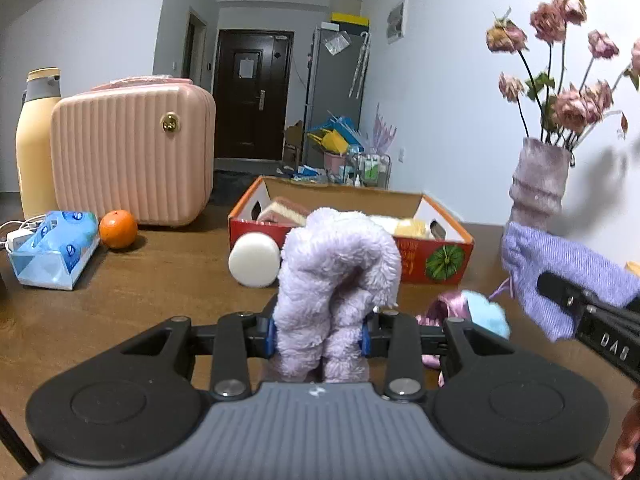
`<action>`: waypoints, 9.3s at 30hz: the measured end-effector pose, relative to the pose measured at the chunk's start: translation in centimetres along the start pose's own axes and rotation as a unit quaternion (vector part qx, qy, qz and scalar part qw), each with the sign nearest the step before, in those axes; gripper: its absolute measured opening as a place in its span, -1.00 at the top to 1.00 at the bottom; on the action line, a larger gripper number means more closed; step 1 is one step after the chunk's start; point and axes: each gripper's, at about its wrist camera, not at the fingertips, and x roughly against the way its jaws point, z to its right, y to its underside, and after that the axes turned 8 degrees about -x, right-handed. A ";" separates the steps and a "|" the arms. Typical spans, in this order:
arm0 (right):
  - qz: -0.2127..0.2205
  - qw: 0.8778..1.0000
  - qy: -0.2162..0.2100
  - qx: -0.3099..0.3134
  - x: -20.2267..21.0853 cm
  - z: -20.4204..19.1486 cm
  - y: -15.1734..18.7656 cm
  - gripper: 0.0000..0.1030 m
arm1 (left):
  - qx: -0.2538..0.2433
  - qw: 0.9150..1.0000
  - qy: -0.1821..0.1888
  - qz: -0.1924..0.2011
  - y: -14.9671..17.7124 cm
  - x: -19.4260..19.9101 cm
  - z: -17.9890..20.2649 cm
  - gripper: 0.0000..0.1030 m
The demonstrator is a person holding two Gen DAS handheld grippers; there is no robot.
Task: Organize soft objects
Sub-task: 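Lift the headband and purple cloth and carry both over the cardboard box, then lower the headband and cloth into the box and open both tools, then withdraw both tools from the box back toward the table, then lower the left tool onto the blue handkerchief tissue pack and close it, then lift the tissue pack with the left tool toward the box, then grasp the pink satin scrunchie with the right tool while the left tool holds the tissue pack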
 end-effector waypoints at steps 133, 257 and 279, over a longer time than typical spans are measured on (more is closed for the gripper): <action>-0.056 0.996 0.064 0.007 -22.3 0.3 -4.2 -1.00 | 0.093 0.995 -0.037 -0.029 -7.5 -19.3 -1.4 -1.00; -0.157 0.987 -0.008 -0.013 4.0 -1.0 4.5 -1.00 | -0.065 0.994 0.036 -0.083 5.0 1.6 0.5 -0.02; -0.196 0.979 0.022 -0.048 -7.2 -2.2 3.7 -0.98 | -0.053 0.997 0.006 -0.047 4.4 2.7 -0.9 -0.02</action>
